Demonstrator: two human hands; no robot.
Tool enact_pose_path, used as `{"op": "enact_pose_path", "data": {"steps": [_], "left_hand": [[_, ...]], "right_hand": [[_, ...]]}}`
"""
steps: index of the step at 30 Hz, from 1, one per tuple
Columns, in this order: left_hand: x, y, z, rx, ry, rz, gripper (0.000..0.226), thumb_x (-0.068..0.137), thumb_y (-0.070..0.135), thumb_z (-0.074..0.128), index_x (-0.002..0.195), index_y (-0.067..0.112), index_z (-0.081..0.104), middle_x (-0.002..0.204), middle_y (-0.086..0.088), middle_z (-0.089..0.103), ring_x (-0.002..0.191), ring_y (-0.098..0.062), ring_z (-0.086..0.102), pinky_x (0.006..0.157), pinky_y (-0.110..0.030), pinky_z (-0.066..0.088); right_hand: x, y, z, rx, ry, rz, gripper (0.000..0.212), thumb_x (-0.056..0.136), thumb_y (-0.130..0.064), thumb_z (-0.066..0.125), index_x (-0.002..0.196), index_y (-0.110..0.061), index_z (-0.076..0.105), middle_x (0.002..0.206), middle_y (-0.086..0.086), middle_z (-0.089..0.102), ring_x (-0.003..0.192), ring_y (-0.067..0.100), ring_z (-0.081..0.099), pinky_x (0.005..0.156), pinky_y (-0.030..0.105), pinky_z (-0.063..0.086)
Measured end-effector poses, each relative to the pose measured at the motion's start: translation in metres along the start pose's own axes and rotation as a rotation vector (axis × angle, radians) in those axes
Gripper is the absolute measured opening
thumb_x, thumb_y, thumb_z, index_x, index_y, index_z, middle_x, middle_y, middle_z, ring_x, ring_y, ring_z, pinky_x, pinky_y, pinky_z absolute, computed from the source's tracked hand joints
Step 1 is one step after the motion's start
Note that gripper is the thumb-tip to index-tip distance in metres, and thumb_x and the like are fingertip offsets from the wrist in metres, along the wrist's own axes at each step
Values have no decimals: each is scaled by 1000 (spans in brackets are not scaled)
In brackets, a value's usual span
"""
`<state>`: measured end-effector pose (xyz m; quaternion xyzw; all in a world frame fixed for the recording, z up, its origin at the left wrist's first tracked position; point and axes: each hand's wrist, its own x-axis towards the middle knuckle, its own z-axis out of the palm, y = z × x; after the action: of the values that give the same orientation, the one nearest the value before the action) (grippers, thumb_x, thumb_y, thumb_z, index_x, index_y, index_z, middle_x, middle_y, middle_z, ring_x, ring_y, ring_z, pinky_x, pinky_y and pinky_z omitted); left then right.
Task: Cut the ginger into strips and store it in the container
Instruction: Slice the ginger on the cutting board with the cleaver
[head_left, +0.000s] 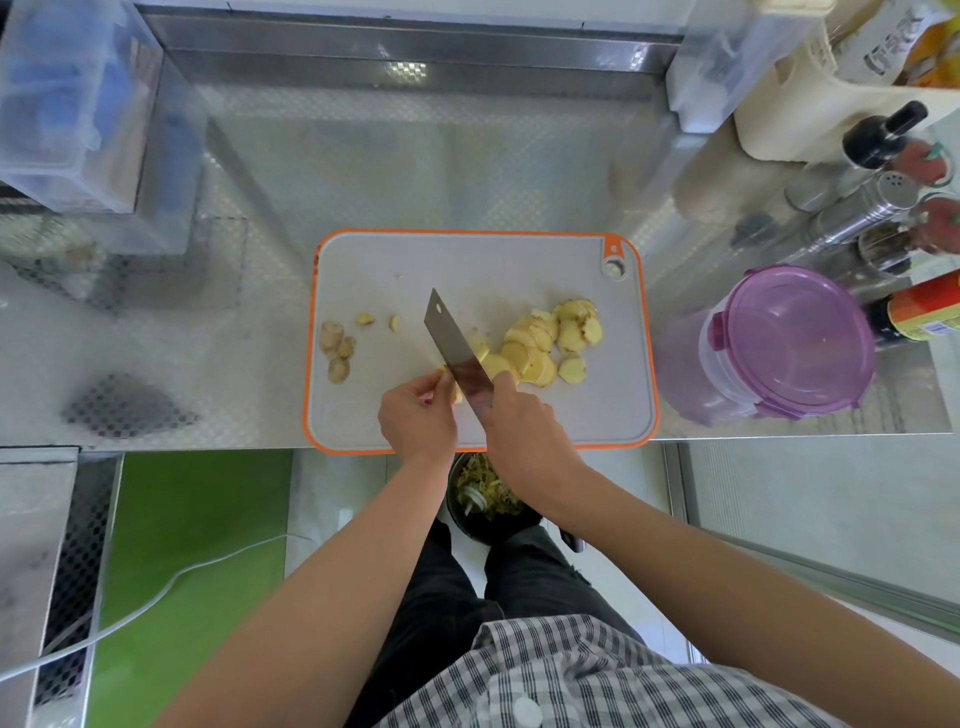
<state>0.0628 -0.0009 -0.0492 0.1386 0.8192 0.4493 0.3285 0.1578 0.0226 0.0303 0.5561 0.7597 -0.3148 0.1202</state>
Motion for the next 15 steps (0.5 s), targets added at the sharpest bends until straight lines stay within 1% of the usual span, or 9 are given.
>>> {"op": "enact_pose_path", "data": {"steps": [3,6,8,11,13,15], "left_hand": [[0,-1,0,31,0,5,20,89,23,66,97,8,76,83,-7,74,80,-20,69,76,-33,54],[-2,3,-2,50,8,-5,18,89,22,66,96,9,77,83,-6,74,81,-19,68,75,-31,52],[-4,5,-1,73,15,-3,18,89,22,67,96,10,77,83,-6,74,80,-19,68,76,-30,52],[-5,9,-2,101,22,8,18,89,21,66,98,10,76,86,-7,74,80,-19,67,76,-28,50],[-5,9,-2,118,23,14,18,89,22,65,99,10,76,87,-8,74,82,-20,67,75,-28,49],[-6,10,-3,139,24,9,18,89,22,65,99,11,76,87,-8,74,83,-20,68,75,-28,49]], "right_hand": [[7,-7,-2,63,-13,-3,19,95,-2,40,94,-15,27,67,-2,35,59,16,37,55,29,29],[13,-13,-3,95,-3,-8,18,96,-5,42,95,-16,27,68,-2,37,72,22,44,58,31,33],[10,-10,-3,79,-14,6,20,96,-4,42,96,-16,27,68,-2,36,70,21,42,60,32,33],[0,-7,-3,17,-14,5,22,93,1,40,95,-15,25,66,-2,34,58,16,35,57,30,31],[1,-9,-4,20,-6,-8,22,93,2,40,95,-14,26,67,-2,35,62,20,40,53,28,29],[9,-16,-5,48,-6,-17,18,94,1,41,98,-14,30,69,-1,39,70,23,44,54,29,31]]}}
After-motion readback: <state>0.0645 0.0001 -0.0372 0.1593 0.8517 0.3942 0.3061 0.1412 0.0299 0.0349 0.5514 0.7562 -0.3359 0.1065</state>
